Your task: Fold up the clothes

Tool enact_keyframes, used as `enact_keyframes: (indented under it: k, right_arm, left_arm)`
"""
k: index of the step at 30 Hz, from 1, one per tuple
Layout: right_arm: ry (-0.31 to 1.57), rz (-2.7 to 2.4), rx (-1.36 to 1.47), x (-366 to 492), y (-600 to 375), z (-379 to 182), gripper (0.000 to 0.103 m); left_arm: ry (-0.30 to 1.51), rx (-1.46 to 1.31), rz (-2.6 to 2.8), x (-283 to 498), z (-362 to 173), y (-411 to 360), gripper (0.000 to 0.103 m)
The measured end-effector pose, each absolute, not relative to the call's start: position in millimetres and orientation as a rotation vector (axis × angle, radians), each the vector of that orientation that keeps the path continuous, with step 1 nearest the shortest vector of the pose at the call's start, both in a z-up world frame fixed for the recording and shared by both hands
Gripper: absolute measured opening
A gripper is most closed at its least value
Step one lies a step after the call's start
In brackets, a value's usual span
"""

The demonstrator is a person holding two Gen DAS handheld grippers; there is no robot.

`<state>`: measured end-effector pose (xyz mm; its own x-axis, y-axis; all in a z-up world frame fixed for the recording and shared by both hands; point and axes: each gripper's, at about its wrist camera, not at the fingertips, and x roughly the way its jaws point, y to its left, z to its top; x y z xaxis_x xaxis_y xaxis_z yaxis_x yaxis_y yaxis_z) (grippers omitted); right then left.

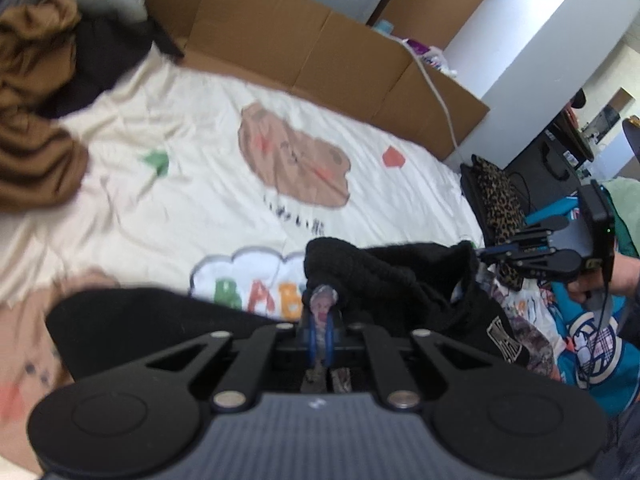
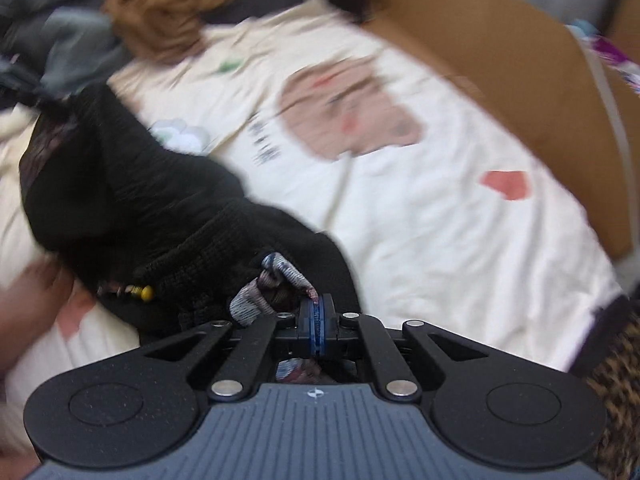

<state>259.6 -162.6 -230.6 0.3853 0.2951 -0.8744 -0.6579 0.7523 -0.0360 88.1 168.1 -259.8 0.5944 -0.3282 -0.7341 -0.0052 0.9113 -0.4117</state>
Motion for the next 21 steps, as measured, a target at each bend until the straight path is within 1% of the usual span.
enact_keyframes:
  k: [6,13,17,21]
  right_arm:
    - [0.952,0.5,-0.364,274.2,-176.9,-213.7,0.0]
    - [0.937,0.378,-0.265,319.1,-182.5,-218.6,0.0]
    - [0.965,0.317,-0.239,349.3,-184.4,-233.9,0.0]
    - [1.004,0.264,-0.226,377.1,-187.5,-255.7,0.0]
  left_arm:
    - [0.883,-0.319,-0.189,111.4,-240.6,181.7,0.004]
    - [0.883,-0.229,-0.206,162.1,-238.6,200.4,0.003]
    - [0.921,-0.233,-0.22,200.3,-255.7,211.5,0.003]
    - [0.979,-0.256,-0.227,236.6,-286.7,217.7,0.003]
